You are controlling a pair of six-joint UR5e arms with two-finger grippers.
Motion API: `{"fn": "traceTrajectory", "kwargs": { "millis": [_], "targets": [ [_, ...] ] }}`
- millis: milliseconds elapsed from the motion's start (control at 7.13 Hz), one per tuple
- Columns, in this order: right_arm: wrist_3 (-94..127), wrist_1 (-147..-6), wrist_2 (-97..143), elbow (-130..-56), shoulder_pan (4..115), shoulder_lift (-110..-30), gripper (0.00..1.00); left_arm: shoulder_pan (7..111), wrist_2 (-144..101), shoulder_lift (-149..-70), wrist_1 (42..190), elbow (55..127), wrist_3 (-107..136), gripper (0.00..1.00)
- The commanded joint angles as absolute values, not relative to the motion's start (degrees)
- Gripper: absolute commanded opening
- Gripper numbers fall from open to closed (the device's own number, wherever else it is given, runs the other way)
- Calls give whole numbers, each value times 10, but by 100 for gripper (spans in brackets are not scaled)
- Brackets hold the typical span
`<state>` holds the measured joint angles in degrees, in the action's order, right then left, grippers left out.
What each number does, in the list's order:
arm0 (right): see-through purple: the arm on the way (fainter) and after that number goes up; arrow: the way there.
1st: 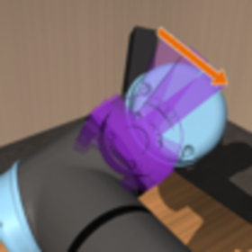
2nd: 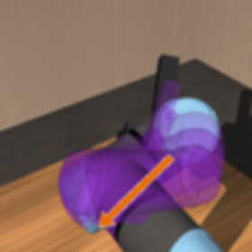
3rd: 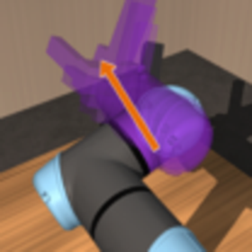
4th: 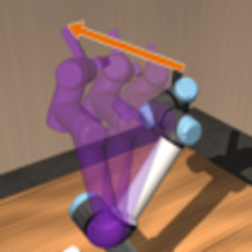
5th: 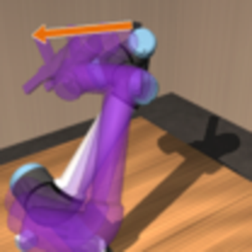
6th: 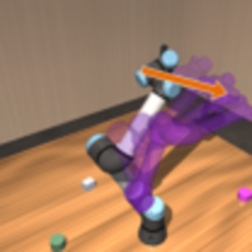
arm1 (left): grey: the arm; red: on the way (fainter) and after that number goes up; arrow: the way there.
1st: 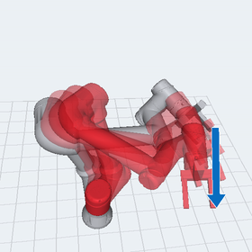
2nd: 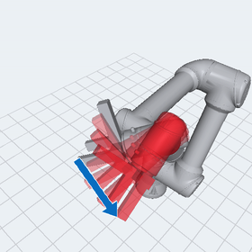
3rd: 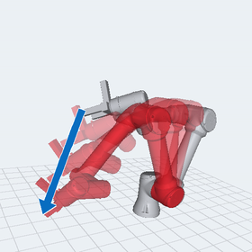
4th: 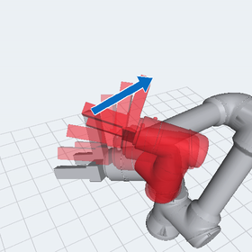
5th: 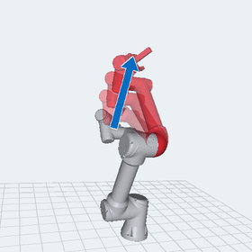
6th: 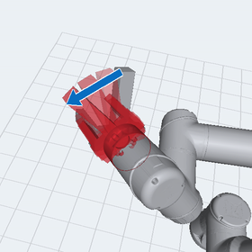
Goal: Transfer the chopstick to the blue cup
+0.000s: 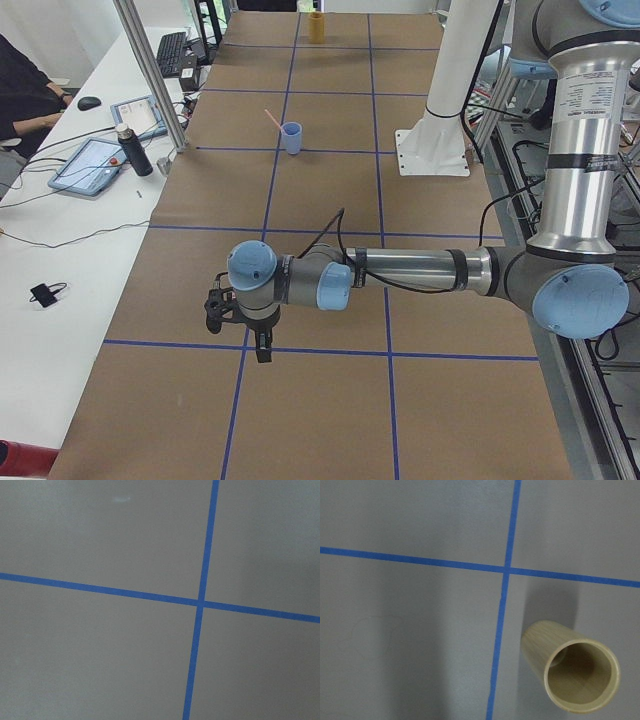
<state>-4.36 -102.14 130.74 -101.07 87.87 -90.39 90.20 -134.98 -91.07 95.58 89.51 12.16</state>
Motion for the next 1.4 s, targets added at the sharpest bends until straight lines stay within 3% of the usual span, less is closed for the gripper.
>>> {"fn": "traceTrajectory", "kwargs": {
  "millis": [0,1262],
  "targets": [
    [-45,-1020,1298,-979,888,-906,100,904,-1348,-913,954,907,123,98],
    [-47,-1021,1304,-967,920,-911,100,904,-1306,-904,954,912,121,98]
  ]
}}
